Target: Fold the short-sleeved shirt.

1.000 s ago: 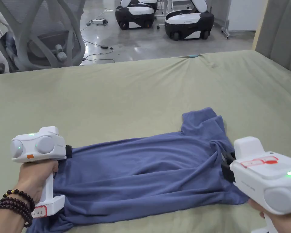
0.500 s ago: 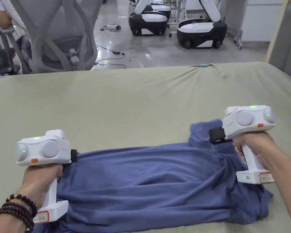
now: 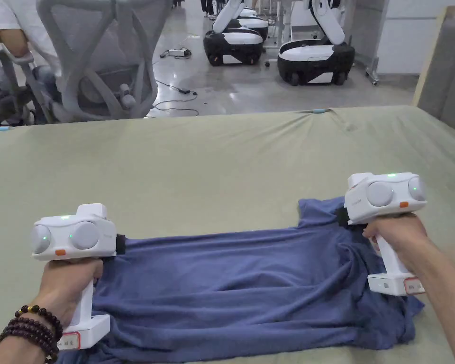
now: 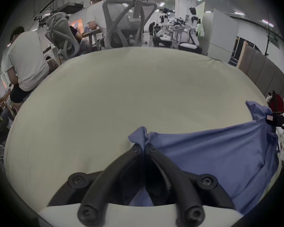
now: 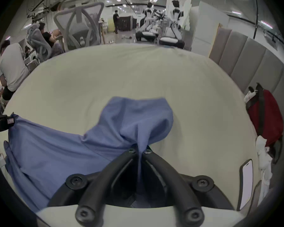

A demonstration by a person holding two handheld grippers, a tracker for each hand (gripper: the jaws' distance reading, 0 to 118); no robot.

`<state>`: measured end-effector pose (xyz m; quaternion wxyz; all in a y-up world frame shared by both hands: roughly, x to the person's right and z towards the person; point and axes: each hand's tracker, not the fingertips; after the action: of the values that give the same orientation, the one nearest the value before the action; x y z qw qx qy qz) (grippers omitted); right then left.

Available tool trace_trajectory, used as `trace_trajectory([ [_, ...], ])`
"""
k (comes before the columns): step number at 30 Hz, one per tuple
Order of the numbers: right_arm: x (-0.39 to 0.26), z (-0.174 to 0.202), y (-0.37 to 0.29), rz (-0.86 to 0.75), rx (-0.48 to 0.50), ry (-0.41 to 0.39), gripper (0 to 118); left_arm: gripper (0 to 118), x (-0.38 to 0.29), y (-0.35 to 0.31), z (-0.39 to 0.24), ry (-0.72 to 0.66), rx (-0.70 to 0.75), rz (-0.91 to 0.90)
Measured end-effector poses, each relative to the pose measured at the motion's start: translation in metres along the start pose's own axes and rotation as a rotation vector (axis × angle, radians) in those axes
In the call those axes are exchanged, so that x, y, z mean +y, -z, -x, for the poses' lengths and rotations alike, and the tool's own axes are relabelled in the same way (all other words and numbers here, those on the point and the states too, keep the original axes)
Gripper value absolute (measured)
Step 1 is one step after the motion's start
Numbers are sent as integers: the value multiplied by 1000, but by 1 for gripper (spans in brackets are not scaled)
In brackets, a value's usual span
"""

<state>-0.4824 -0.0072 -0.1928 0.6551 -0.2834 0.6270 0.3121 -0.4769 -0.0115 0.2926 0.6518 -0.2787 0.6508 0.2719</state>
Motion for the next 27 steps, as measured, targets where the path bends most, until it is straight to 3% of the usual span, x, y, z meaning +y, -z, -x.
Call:
trace_trajectory([
  [6,-23,4,-86,-160,-1,-47,1,2,-19,-79,16,-18,-42,-117],
  [13,-115,10,-175,-239,-8,-75,1,2,-94,-155,33,-5,-51,-164],
  [22,-189,12,-113,35,-60,-139,1,2,-164,-119,22,32,-52,9],
  [27,-188,17,-106,21,-82,-122,2,2,-164,-102,16,18,-34,11],
])
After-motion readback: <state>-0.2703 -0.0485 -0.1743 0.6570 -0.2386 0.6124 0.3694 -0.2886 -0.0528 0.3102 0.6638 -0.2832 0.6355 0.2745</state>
